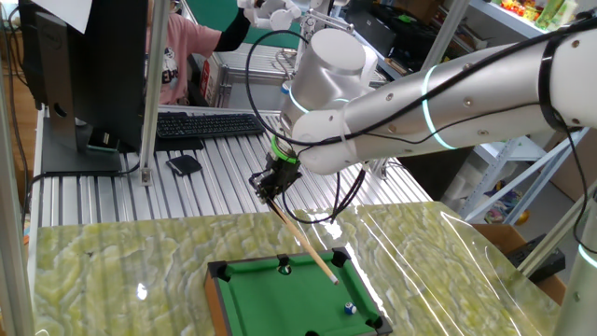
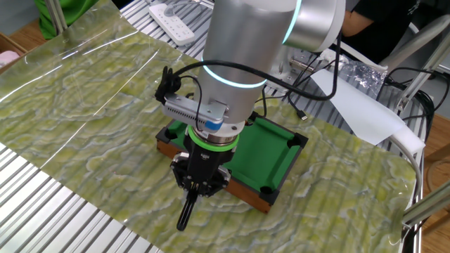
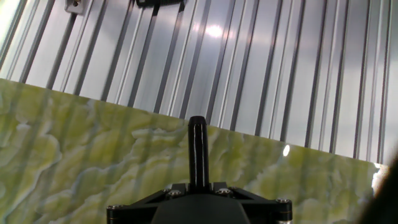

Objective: Hit the pool ball

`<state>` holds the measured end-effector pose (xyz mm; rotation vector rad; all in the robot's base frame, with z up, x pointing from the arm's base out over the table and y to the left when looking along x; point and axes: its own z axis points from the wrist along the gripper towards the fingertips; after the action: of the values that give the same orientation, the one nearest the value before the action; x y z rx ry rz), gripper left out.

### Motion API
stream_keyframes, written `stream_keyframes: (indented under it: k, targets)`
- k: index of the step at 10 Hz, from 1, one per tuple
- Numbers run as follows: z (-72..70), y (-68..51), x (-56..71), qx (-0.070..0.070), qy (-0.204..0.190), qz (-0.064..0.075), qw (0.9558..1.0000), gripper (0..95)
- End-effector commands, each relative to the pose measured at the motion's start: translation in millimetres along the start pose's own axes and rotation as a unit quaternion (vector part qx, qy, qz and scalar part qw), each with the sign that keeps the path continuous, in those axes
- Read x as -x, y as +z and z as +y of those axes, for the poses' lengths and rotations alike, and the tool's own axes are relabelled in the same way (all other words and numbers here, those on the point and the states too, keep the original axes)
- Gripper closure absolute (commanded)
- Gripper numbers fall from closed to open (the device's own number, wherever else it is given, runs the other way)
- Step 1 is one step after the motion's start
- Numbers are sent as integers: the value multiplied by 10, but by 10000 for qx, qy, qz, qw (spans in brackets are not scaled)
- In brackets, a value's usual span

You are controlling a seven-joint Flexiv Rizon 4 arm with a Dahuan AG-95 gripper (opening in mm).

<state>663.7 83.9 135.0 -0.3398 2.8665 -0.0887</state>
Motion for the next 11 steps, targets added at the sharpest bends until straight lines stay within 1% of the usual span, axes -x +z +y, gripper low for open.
stream_keyframes:
  k: [1, 2, 5, 7, 9, 11]
  targets:
    - [-5, -9, -13, -34, -2, -133, 9999, 950]
    - [-5, -9, -14, -42, -7, -210, 9998, 950]
    - [-6, -9, -14, -74, -41, -332, 9994, 950]
    - [-5, -9, -14, -109, -52, -475, 9988, 950]
    - [-5, -9, -14, -124, -52, -535, 9985, 950]
    - [-5, -9, -14, -151, -52, -649, 9978, 950]
